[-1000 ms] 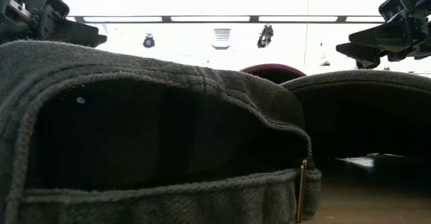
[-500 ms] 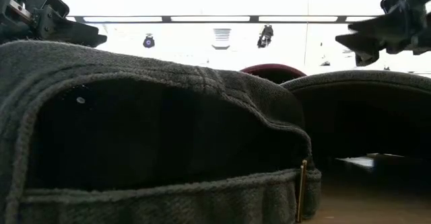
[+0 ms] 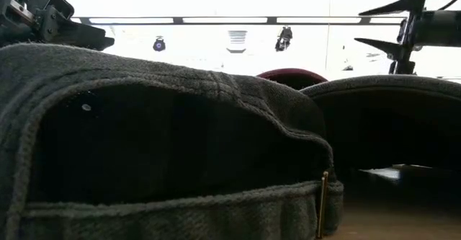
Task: Pick & Place hat
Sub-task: Put the red cap into the right transparent bin
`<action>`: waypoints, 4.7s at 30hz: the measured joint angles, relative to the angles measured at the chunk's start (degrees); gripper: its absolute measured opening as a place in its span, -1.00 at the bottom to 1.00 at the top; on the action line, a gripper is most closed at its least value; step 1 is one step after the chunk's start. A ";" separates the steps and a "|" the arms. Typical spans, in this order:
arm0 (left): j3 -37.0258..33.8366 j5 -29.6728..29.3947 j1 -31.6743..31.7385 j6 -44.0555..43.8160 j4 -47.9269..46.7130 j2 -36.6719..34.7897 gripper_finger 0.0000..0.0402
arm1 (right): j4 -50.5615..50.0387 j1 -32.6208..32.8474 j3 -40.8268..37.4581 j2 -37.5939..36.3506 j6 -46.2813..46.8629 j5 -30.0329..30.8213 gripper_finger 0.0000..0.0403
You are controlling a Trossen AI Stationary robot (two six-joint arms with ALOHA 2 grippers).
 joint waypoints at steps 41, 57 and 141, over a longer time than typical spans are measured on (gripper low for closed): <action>0.00 -0.02 0.02 0.00 -0.20 0.17 -0.48 | -89.17 29.77 104.29 109.36 -31.96 -1.52 0.00; 0.00 -0.01 0.02 0.00 -0.17 0.28 -0.48 | -88.36 32.87 113.35 124.37 -38.40 10.00 0.00; 0.00 -0.02 0.01 0.00 -0.14 0.31 -0.48 | -75.18 12.17 108.27 102.37 -29.28 0.66 -0.76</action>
